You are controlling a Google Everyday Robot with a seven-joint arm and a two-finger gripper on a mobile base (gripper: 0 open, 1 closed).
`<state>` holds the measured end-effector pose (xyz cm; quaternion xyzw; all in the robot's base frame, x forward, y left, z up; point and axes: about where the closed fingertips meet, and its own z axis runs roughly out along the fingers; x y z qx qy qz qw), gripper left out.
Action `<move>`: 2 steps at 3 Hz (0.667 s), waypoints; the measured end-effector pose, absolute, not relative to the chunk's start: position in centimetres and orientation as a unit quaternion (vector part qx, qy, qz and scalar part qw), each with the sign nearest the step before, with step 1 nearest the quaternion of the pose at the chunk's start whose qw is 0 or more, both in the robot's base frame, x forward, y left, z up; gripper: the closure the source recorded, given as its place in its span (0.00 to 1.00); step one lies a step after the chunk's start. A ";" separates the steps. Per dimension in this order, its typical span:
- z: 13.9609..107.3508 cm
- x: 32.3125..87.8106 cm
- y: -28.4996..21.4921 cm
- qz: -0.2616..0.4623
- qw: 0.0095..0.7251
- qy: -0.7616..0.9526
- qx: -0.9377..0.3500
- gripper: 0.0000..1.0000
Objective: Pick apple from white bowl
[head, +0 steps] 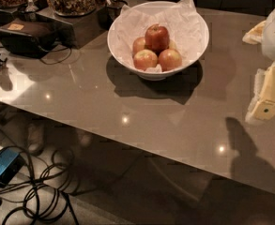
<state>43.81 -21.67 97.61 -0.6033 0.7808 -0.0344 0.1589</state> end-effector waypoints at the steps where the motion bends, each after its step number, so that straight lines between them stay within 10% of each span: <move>1: 98.2 44.2 -21.3 -0.038 0.160 0.782 -0.601 0.00; 2: 99.0 45.0 -20.4 -0.046 0.149 0.780 -0.606 0.00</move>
Offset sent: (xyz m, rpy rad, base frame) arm 0.0194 0.0225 0.0173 -0.0794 0.0446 0.0082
